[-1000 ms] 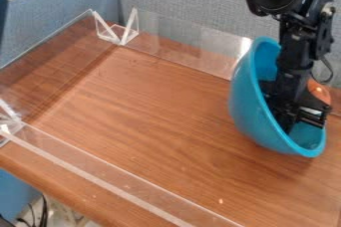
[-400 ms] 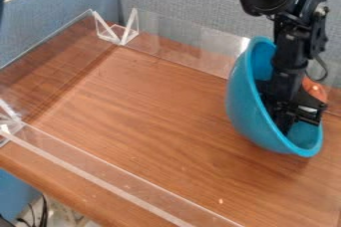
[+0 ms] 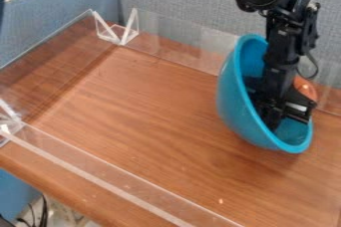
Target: Put the mushroom in the blue bowl
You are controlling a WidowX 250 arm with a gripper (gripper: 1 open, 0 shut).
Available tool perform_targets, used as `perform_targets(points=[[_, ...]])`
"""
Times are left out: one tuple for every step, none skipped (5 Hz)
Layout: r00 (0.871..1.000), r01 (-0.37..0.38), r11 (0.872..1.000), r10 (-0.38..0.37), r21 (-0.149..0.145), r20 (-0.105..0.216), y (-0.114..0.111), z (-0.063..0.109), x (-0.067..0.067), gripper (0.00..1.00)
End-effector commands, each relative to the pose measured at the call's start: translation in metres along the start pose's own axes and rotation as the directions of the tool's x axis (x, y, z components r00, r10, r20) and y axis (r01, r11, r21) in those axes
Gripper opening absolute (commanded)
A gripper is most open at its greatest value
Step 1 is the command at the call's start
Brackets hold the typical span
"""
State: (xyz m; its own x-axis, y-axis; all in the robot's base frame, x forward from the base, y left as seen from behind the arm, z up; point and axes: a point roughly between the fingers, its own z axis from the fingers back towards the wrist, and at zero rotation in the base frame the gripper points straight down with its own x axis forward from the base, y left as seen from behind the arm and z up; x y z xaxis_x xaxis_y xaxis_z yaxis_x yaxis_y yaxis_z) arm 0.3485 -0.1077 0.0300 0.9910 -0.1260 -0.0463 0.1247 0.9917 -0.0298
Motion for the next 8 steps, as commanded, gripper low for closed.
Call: perform_targets(points=[[0.992,-0.118,0.993,0.118,-0.008,0.046,-0.001,0.011,0.004,0.0],[0.991,-0.122,0.993,0.122,-0.008,0.057,-0.003,0.026,0.004,1.0],[0.99,-0.125,0.992,0.125,-0.011,0.065,-0.006,0.038,0.005,1.0],[0.99,-0.123,0.992,0.124,-0.016,0.073,-0.004,0.053,0.012,1.0],[0.989,-0.123,0.992,0.124,-0.019,0.078,-0.003,0.066,0.021,1.0],[0.994,-0.077,0.997,0.078,-0.018,0.076,-0.005,0.052,0.029,1.0],[0.996,-0.036,0.999,0.037,-0.019,0.077,-0.006,0.042,0.034,1.0],[0.996,-0.033,0.999,0.035,-0.022,0.078,-0.008,0.044,0.041,0.0]])
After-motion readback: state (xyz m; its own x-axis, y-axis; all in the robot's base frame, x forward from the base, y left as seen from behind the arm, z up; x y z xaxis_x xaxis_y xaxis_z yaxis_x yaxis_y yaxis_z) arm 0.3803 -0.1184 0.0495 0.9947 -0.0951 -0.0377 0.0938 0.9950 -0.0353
